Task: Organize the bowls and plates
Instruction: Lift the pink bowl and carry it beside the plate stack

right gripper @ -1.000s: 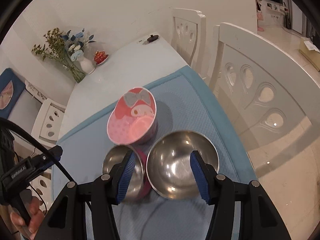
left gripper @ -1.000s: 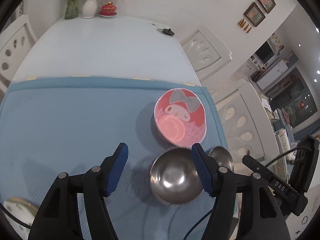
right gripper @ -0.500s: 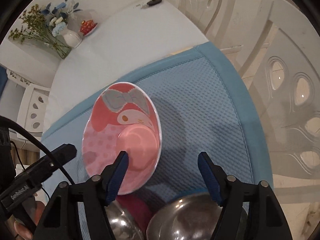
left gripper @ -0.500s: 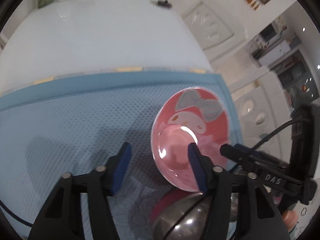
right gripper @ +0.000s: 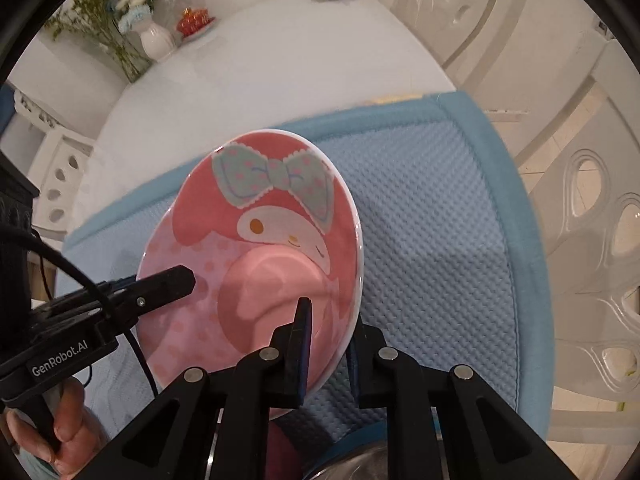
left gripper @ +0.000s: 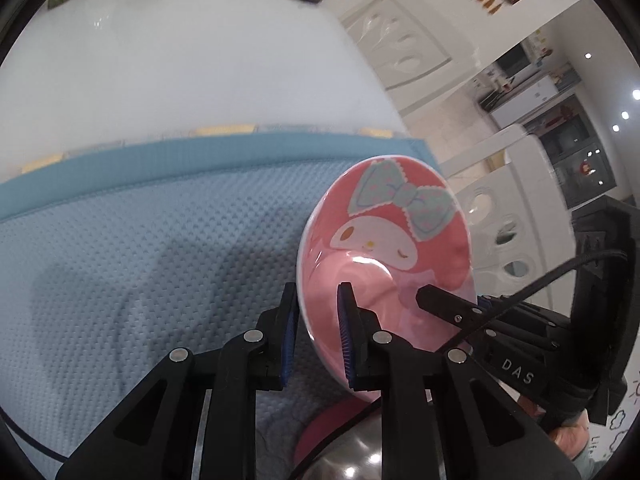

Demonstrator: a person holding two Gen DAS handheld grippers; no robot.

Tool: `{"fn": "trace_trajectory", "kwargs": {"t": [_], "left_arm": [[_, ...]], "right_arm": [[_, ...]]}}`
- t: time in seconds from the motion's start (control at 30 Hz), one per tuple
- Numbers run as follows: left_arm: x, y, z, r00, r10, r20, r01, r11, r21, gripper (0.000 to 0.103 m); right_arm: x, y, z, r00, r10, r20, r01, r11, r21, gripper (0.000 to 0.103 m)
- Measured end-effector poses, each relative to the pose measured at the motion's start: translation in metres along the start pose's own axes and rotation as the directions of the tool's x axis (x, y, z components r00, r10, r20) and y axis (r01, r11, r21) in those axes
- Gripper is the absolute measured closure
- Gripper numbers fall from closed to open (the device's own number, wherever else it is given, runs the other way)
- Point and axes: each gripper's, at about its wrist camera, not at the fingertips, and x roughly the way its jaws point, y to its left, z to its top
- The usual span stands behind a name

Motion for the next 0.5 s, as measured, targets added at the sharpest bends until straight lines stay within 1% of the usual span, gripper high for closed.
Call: {"fn": "trace_trajectory", "kwargs": {"t": [0.1,0.23,0.37,0.4,0.5], "left_arm": [[-0.025,-0.009,-0.004,0.999,0.007,0.053,-0.008,1.0,0.021,0.088],[-0.068,-0.021,-0.018,0.992,0.013,0.126,-0.019,0.999,0.049,0.088],[-0.123,-0.025,-0.049,0.98,0.006,0.199,-0.02,0.998,0.068,0.087],[-0.138,-0.025,-0.061,0.976,0.006,0.218,-0.021,0.998,0.066,0.087],[-0.164,-0.025,-0.092,0.968,0.014,0.249,-0.025,0.999,0.04,0.085]], "right_arm": [[-0.018,0.006,-0.002,0.999,0.006,0.037,-0.005,1.0,-0.016,0.088],[-0.056,0.021,-0.016,0.993,0.027,0.112,-0.023,0.999,-0.035,0.088],[-0.097,0.045,-0.039,0.985,0.074,0.156,-0.064,0.996,-0.064,0.088],[-0.109,0.053,-0.05,0.982,0.085,0.17,-0.073,0.994,-0.08,0.087],[-0.132,0.077,-0.078,0.977,0.109,0.185,-0.089,0.99,-0.113,0.086]]}}
